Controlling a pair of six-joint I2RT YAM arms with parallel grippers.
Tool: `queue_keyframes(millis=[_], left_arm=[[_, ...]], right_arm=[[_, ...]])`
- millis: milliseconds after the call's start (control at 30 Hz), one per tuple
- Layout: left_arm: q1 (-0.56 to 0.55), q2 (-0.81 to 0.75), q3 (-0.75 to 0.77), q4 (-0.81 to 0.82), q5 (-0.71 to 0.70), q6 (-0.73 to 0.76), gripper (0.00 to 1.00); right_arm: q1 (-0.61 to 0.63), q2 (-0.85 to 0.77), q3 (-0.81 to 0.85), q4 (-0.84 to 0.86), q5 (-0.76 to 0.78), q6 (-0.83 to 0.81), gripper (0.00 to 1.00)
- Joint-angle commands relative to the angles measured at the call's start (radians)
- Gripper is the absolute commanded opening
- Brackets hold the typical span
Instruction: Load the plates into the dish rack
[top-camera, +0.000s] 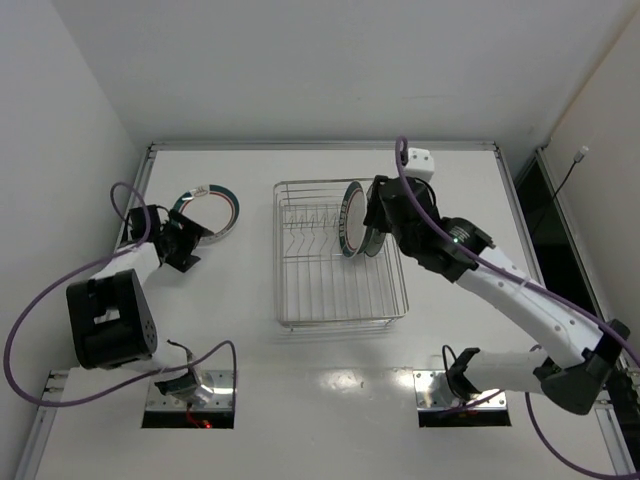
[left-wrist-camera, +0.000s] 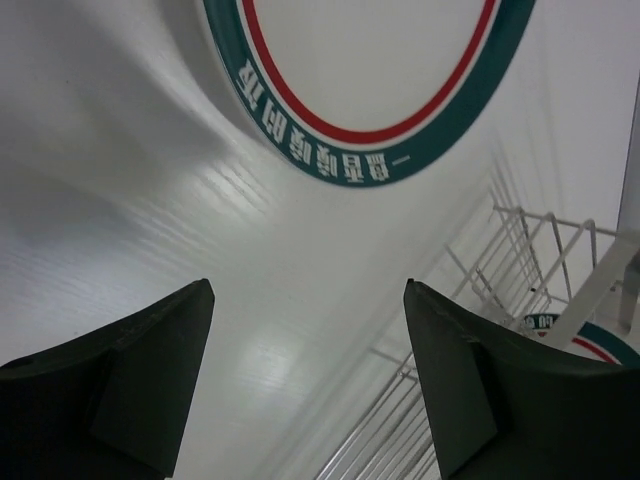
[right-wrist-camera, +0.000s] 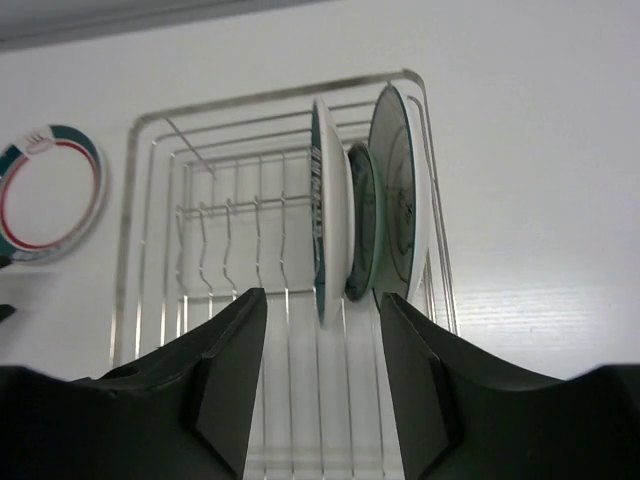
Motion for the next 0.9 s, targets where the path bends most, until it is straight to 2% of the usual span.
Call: queue_keyframes(millis=[0,33,67,133,267,433,633,667,733,800,867], left_arm=[[0.013,0.053,0.033,0.151,-0.053,-0.092,0.73],[0.013,0.094,0.055,0.16,-0.068,-0.101,0.72],[0.013,0.118,0.066,0.172,-0.091,-0.101,0.65],[0.013,0.168,0.098,0.172,-0.105,-0.101,0.62],[0.004,0.283,0.189,0.172,-0.116,-0.101,0.42],[0.004,0.395,0.26,0.136,-0.134,-0.077,0.37],[0.004,0.455,0.278,0.117,-0.125,-0.055,0.28],[0.004,0.475,0.287,0.117,-0.11,-0.046,0.25],[0.004,0.484,0.296,0.108,-0.088,-0.037,0.1],[0.004,0.483,0.309,0.108,-0.076,-0.026,0.02],[0.004,0.433,0.309,0.108,-0.065,-0.015,0.0]], right_arm=[[0.007,-0.022,-0.027,0.134,-0.034,-0.039,0.47],[0.007,-0.022,-0.027,0.134,-0.046,-0.056,0.47],[0.007,-0.022,-0.027,0.134,-0.046,-0.056,0.47],[0.007,-0.022,-0.027,0.125,-0.057,-0.056,0.47],[-0.004,-0.044,-0.076,0.137,-0.066,-0.056,0.47],[-0.004,-0.054,-0.058,0.137,-0.054,-0.056,0.47],[-0.004,-0.054,-0.058,0.128,-0.043,-0.056,0.48],[-0.004,-0.054,-0.058,0.128,-0.043,-0.056,0.48],[-0.004,-0.054,-0.058,0.128,-0.043,-0.056,0.48],[-0.004,-0.054,-0.058,0.128,-0.043,-0.056,0.48],[-0.004,-0.054,-0.058,0.128,-0.043,-0.056,0.48]])
